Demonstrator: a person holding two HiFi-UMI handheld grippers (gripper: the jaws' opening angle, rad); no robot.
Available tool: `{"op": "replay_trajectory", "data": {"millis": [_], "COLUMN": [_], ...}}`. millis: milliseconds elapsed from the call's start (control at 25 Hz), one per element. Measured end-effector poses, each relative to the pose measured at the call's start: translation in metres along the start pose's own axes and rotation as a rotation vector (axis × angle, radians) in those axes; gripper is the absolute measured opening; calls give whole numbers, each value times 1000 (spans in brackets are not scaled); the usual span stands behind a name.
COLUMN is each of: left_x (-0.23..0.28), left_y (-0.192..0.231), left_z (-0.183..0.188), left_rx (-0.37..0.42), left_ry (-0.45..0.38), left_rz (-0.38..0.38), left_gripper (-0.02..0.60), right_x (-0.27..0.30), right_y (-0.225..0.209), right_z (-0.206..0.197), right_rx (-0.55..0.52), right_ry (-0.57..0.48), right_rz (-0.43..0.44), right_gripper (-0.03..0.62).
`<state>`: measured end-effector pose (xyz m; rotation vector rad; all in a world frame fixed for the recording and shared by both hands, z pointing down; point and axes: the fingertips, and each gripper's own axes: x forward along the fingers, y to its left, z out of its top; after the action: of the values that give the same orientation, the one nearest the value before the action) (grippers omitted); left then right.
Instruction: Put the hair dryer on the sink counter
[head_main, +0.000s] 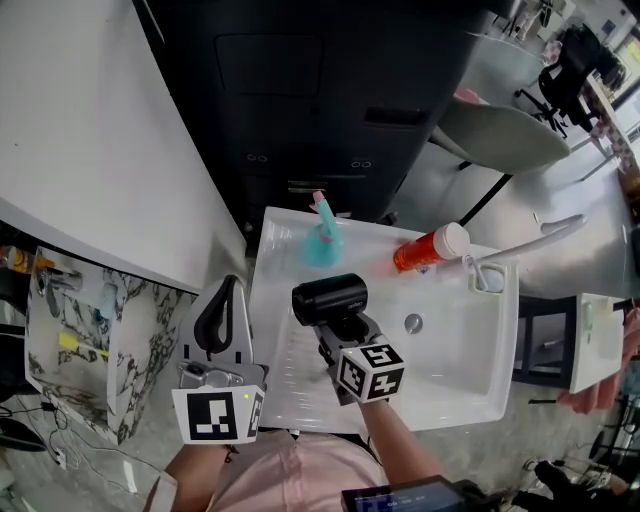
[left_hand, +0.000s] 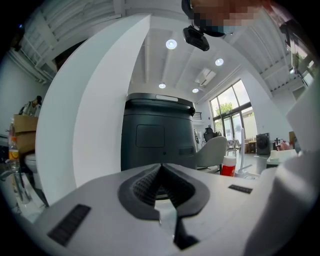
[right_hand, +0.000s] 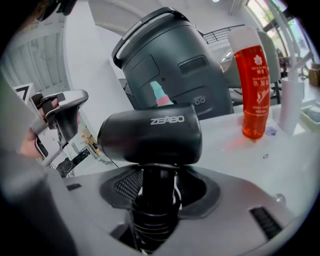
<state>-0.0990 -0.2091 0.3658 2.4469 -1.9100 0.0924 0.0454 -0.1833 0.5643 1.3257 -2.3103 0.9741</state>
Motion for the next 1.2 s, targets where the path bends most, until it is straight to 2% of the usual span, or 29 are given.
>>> {"op": "replay_trajectory", "data": {"millis": [400,760,1200], "left_x": [4,11,16], "left_y": [8,11,20], "left_z": [-8,-14,-18], "left_rx": [-5,-10,-19], "left_ry": [21,39,51], "left_rz": [28,30,39], "left_gripper": [11,11,11], "right_x": [25,43,55], "right_y": [-17,-24,-37], "right_z": [-31,-47,-61], "right_rx": [152,215,281], "right_ry": [139,221,311], "right_rz": [-35,-58,-126], "right_gripper": [213,215,216]}}
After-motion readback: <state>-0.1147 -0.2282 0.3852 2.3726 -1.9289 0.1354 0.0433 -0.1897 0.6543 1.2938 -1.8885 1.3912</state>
